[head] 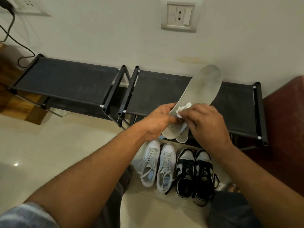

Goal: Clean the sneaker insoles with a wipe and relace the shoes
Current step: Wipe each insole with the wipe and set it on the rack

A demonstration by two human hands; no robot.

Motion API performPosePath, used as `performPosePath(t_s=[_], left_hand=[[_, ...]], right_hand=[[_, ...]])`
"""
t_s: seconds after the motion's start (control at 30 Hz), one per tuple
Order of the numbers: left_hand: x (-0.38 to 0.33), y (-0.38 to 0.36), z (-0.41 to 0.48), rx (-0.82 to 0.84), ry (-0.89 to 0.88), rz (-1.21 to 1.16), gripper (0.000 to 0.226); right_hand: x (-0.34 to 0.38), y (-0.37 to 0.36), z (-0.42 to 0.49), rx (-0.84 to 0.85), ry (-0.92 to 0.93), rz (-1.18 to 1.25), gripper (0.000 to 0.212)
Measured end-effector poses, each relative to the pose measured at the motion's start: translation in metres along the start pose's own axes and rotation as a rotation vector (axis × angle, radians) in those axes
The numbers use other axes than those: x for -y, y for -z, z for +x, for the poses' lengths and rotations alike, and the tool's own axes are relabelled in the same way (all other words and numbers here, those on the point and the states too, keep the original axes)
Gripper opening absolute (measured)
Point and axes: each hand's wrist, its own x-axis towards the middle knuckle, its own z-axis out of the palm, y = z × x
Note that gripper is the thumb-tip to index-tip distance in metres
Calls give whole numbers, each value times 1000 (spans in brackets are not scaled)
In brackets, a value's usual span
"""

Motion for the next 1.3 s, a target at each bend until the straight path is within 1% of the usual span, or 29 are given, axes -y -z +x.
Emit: performPosePath(t_s=[0.03,0.07,0.13,0.17,0.2,0.3,0.33,0.43,0.47,0.5,0.53,0.6,0.63,0.67,0.73,0.77,0.8,0.9,0.93,1.03,1.07,1.1,1.17,1.2,1.23,1.3], left_hand=[[1,-1,-1,20,-3,10,42],[1,-2,-1,24,-5,21,43],[-1,-2,0,-1,-7,32,46],[-3,0,0,-3,-9,31,48],[-4,1,0,1,-10,28,49],[-2,0,-2,5,-8,16,50],[-2,0,-2,-1,-16,24,51],[-3,1,0,-18,-21,63,52],[-4,1,0,-14,-15,67,53],[-4,1,-1,-14,-7,69,55],[-3,1,-1,-18,-1,69,56],[3,0,-2,-18,-10,71,50],[4,-1,-2,-10,-18,80,47],[4,-2,-2,5,-22,84,46],[0,-3,-3,60,-17,72,50],[-1,-4,-4,79,-15,75,52],[-2,-4,-4,72,-16,92,53],[3,-3,-1,2,-40,146,52],[4,-3,0,-6,-43,154,52],[-1,-1,-2,34,-33,130,53],[-2,-1,-2,38,-34,133,52],[-2,-1,-3,27,-36,146,51],[1,-2,-3,3,-35,165,49],[1,-2,-4,4,-36,164,49],[1,-2,-4,17,-37,158,50],[-3,-3,-6,64,-31,131,53]], right_hand=[[-2,1,0,14,17,-4,16],[-11,4,3,0,-35,-5,17],[-29,13,10,-88,-209,11,18],[-33,16,11,-112,-253,18,18],[-30,15,10,-110,-241,14,18],[-2,2,-1,23,7,-19,15],[-6,2,-1,35,17,-21,14],[-31,11,7,-56,-220,-8,19],[-33,13,8,-73,-261,-5,19],[-28,12,7,-66,-239,-12,19],[-16,8,5,-31,-162,-17,18],[5,-1,-2,71,38,-7,18],[4,-2,-2,82,65,-5,18],[-3,0,1,55,16,-6,17],[-22,9,9,-50,-174,11,17],[-25,12,11,-66,-222,24,17],[-22,11,11,-57,-204,21,17],[2,-4,0,96,42,-28,20],[-1,-4,0,105,41,-25,20],[-25,7,7,-26,-200,-4,19],[-25,8,8,-40,-209,-1,19],[-17,6,7,-15,-151,-12,19],[5,-5,-1,98,65,-30,18],[4,-5,-1,105,108,-28,18],[-4,-2,2,74,67,-28,18],[-24,7,9,-55,-141,-20,17]])
